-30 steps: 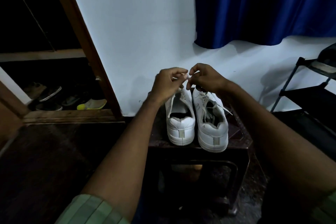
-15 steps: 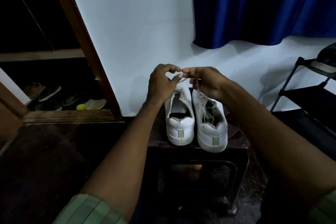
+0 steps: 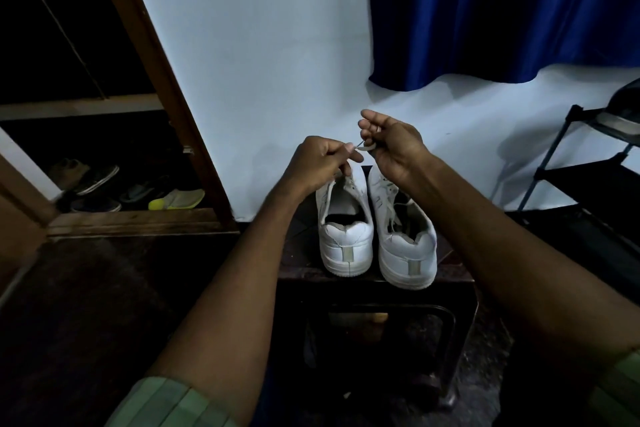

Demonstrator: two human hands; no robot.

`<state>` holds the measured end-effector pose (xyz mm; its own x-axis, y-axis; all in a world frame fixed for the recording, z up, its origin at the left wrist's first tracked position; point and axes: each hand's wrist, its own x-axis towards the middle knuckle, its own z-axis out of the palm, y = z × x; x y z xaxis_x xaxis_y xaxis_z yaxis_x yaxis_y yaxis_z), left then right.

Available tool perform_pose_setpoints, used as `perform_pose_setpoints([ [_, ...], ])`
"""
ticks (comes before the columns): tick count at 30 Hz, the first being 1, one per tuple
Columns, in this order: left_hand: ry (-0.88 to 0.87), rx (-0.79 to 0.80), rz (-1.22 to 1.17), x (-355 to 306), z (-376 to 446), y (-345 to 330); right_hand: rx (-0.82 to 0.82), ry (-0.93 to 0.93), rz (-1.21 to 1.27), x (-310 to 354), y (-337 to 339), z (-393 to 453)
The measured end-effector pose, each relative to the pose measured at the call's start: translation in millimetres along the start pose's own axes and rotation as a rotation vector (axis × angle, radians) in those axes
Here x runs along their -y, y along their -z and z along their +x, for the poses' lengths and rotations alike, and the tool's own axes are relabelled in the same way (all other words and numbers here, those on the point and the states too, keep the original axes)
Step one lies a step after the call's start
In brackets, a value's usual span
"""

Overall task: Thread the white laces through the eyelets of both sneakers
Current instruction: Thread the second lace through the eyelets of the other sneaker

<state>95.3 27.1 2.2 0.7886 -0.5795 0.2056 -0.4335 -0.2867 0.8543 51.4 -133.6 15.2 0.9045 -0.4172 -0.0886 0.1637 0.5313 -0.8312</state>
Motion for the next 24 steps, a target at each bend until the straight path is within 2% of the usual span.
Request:
perform_pose_setpoints([
  [5, -0.02, -0.005, 0.069, 1, -1, -5, 0.039, 0.025, -0.063, -8, -6, -6],
  [9, -0.024, -0.062, -0.02, 3, 2, -3, 0.038, 0.052, -0.004, -11, -12, -6],
  [14, -0.001, 0.084, 0.041, 3, -1, -1, 0.0, 0.059, 0.061, -14, -11, -5],
  [17, -0.006, 0.037, 0.043, 3, -2, 1, -0.007, 0.102, 0.113, -14, -16, -7],
  [19, -0.006, -0.019, 0.016, 1, -1, 4, -0.003, 0.11, 0.06, -12, -13, -7],
  [20, -0.009, -0.057, 0.04, 0, -1, 5, -0.001, 0.123, -0.055, -11, -10, -8],
  [21, -0.016, -0.102, 0.099, 1, -1, 6, -0.014, 0.154, -0.271, -10, -5, -8],
  [24, -0.024, -0.232, 0.365, 4, -2, 7, -0.11, 0.404, -1.136, -10, 10, -5],
])
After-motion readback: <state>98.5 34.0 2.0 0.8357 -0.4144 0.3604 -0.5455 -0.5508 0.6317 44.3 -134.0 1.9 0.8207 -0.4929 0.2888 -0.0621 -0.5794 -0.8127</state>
